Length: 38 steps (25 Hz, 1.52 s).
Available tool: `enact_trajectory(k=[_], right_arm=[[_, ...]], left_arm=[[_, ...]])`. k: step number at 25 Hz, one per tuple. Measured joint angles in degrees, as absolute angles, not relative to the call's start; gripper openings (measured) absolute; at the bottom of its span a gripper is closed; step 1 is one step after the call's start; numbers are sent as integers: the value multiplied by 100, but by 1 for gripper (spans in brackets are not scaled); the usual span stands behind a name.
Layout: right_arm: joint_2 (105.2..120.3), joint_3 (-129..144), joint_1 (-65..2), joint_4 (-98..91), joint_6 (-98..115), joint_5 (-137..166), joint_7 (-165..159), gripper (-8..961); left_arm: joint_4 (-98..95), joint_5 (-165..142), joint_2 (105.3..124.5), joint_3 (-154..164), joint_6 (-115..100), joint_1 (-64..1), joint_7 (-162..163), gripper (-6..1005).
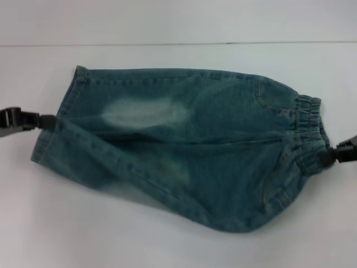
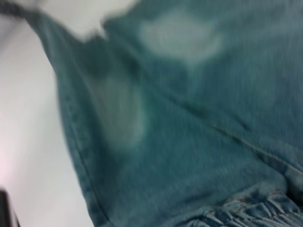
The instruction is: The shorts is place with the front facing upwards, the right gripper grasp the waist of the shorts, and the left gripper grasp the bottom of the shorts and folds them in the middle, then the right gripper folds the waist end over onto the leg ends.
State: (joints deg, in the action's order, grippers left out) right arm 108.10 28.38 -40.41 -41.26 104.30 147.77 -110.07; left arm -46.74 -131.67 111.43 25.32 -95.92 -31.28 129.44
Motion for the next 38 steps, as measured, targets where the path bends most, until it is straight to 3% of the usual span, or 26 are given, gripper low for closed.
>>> enact_trajectory(k=[10,15,29,38], right_arm=[[10740,2134,-3735,-3034,9260,13519,-11651,36],[10741,2083,-3541,-2735,8634,12821,-11853,35],[10987,2141,-3666,-2613,7304,12157,-11579,36],[11133,2145,-3831,-2588,6504,12135,-11229,35]], left_arm=[[-4247,-12919,11174,2445,-7871,-3548,12924,31],[-4148,-12890,11303,2493,-6999,-3679,12858,31],[-4054,-12778,11787,2503,-5536,-3920,12129,33],[-4015,-12688,11934,2547,-4905,-4033,11723,34]])
